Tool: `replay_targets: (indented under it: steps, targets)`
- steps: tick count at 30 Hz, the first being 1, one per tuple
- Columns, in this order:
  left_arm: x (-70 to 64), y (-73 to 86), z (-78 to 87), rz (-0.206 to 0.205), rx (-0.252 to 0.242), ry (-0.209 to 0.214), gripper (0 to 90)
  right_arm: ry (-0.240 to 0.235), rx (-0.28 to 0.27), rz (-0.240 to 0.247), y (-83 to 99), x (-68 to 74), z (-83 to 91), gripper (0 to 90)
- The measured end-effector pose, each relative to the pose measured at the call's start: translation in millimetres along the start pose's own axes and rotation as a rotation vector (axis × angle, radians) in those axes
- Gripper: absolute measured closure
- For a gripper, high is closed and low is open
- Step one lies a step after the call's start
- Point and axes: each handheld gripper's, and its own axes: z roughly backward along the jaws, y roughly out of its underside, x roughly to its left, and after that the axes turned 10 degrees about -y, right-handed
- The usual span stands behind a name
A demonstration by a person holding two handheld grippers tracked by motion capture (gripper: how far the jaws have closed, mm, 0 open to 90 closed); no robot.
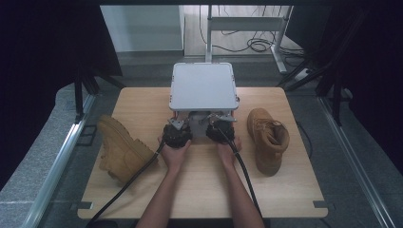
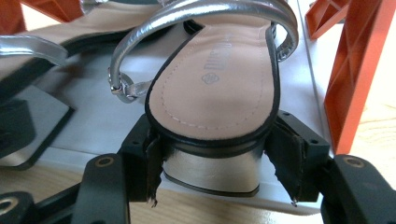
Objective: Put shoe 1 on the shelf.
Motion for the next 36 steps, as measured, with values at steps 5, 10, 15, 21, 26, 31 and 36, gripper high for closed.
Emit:
replay_targets:
  steps: [5, 10, 15, 21, 26, 31, 36]
  targets:
    - [-0.3, 0.4, 0.0, 0.000, -0.002, -0.002, 41.8, 0.011, -0.002, 0.011, 1.6, 0.2, -2.5, 40.1]
    - [-1.1, -0.2, 0.1, 0.007, 0.000, -0.001, 41.7, 0.005, -0.010, 0.008, 3.0, -0.4, -2.3, 40.2]
    - [-3.4, -1.2, 0.2, 0.011, 0.007, -0.002, 41.5, 0.002, -0.015, 0.010, 3.5, -0.5, -2.3, 40.2]
    - [-4.9, -1.3, 0.5, 0.019, 0.007, 0.008, 41.1, 0.001, -0.016, 0.012, 3.9, -0.7, -2.3, 40.2]
    - [-9.5, -1.7, 1.4, 0.016, 0.004, 0.023, 40.4, 0.002, -0.017, 0.012, 4.0, -0.8, -2.3, 40.2]
    - [-6.7, -1.1, 5.0, -0.001, 0.018, 0.057, 34.8, -0.001, -0.010, 0.000, 4.0, -0.3, -0.7, 39.5]
    - [3.0, 2.8, 28.1, 0.034, -0.048, 0.092, 33.2, -0.030, -0.025, -0.006, 4.0, -1.4, 16.1, 29.6]
